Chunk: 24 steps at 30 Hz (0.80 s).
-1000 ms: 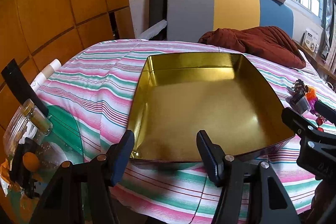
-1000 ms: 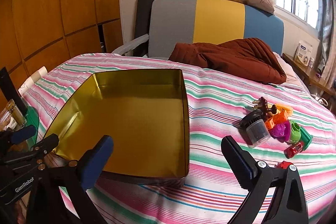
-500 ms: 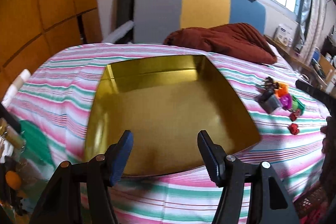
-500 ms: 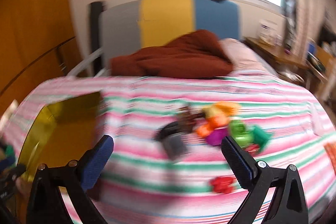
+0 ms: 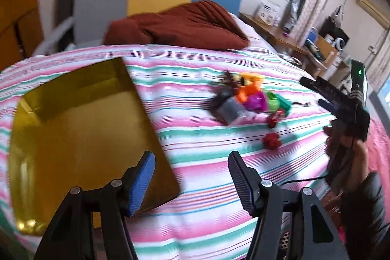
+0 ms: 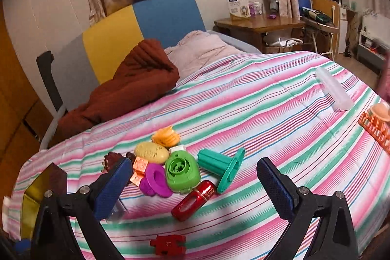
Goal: Organize rigid objects
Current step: 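Grasp the clear black-lidded cup with the left gripper while the right gripper approaches the toys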
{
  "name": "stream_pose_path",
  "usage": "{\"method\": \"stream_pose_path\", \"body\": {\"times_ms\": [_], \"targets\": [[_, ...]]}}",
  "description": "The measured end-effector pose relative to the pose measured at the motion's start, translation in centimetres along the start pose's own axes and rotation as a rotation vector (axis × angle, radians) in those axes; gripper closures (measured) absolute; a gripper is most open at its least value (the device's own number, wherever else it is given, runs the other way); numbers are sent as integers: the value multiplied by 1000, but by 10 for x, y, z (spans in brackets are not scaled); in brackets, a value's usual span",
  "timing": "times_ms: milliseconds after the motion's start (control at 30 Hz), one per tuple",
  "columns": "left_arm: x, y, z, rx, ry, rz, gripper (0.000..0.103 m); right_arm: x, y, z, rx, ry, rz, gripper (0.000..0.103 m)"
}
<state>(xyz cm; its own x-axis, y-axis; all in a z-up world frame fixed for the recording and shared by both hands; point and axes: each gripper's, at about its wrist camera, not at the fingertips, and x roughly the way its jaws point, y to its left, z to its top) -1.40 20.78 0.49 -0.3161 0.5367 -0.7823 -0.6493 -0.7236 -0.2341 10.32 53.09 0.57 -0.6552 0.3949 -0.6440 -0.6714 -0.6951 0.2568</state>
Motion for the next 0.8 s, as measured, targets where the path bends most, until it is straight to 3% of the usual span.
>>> {"method": "stream_pose_path", "body": {"times_ms": [100,233,400,800], "targets": [[25,-21,18,-3,42,-64,40,-2,-5,1,19,1,15,0],[69,-35,40,-56,102,-90,40,-3,-11,3,61,-2,41,0],[124,-38,51,-146,196,-75,40,-3,-15,5,94,-3,77,0],[173,-37,73,-189,174,-52,35,0,-7,5,66,12,133,0]]}}
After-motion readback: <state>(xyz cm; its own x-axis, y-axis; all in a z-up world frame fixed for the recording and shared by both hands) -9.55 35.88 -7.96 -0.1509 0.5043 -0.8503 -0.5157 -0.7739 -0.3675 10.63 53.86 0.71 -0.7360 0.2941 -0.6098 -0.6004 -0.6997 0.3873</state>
